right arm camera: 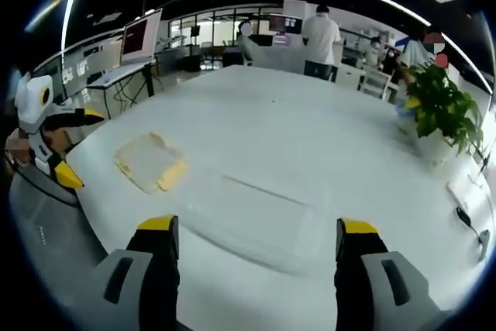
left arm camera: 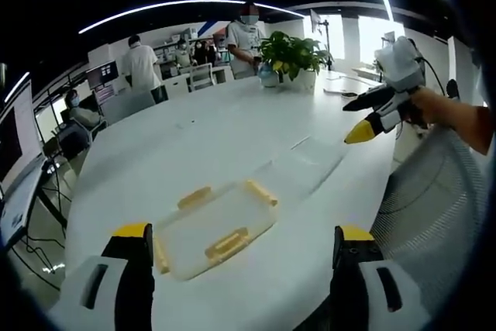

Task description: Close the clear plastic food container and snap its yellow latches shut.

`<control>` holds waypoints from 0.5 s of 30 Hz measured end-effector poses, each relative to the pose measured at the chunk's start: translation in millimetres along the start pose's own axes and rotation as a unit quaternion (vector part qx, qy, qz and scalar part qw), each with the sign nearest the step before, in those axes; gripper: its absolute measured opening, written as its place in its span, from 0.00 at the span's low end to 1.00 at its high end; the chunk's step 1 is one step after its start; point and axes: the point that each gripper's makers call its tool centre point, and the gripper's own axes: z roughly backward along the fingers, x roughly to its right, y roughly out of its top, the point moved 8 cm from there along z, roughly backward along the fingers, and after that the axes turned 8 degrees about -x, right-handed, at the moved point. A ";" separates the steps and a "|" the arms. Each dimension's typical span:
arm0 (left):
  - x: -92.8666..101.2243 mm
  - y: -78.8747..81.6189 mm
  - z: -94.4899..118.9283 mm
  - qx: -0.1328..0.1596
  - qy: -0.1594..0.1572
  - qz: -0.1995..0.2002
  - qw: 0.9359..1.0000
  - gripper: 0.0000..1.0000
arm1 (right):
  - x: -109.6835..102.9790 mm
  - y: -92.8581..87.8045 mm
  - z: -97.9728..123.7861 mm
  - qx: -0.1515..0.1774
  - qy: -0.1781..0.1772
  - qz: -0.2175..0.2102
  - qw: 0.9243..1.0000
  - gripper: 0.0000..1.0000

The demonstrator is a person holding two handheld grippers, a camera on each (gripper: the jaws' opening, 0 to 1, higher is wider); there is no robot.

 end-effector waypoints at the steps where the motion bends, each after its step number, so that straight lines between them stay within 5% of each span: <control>1: 0.0 -0.2 -0.1 -0.001 0.000 0.000 1.000 0.95 | -0.1 -0.1 0.0 0.000 0.000 0.000 1.000 0.81; 15: 0.1 -0.3 -0.3 -0.002 -0.004 0.001 1.000 0.95 | 0.1 0.0 0.6 -0.001 -0.002 0.002 1.000 0.81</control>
